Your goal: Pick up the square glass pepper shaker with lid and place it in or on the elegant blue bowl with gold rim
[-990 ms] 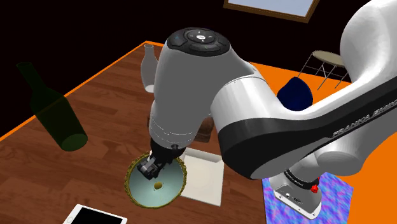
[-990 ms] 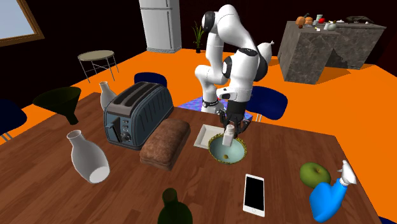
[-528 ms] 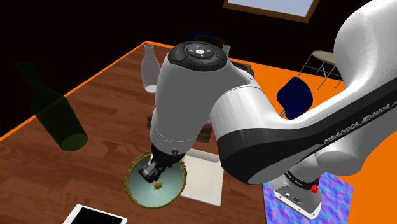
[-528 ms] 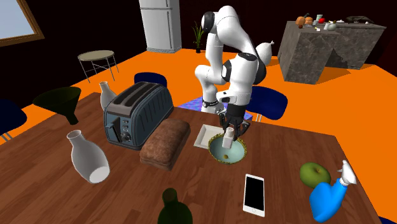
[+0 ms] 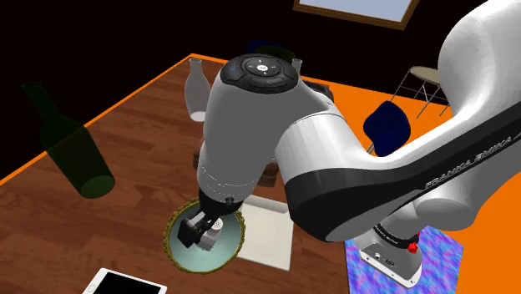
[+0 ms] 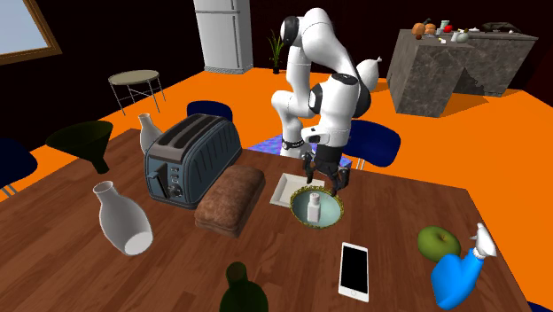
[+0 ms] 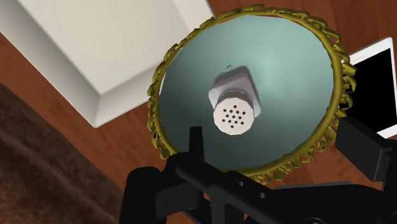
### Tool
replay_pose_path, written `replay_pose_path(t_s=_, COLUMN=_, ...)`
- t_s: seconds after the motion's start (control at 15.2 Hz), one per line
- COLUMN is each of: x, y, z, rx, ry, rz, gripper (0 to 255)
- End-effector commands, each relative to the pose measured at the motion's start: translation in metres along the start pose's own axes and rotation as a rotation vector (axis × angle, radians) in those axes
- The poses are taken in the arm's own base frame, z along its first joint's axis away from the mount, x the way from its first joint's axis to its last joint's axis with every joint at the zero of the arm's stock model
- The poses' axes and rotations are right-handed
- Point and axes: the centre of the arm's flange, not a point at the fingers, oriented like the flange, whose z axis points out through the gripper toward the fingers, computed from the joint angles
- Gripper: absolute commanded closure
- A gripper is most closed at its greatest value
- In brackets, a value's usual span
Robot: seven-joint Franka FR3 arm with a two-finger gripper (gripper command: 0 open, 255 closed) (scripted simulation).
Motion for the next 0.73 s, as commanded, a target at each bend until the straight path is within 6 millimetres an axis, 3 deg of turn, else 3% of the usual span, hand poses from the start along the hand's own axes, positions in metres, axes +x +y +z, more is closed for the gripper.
replay_pose_path(t_s=0.0, x=0.0, y=0.0, z=-0.013, rx=0.0, ry=0.0, rz=0.0, gripper=0)
replay_pose_path(t_s=0.2, x=0.0, y=0.0, z=-0.05, rx=0.0, ry=0.0, rz=0.0, gripper=0)
replay_pose_path(t_s=0.66, x=0.0, y=0.0, z=-0.05, rx=0.0, ry=0.0, rz=0.0, gripper=0)
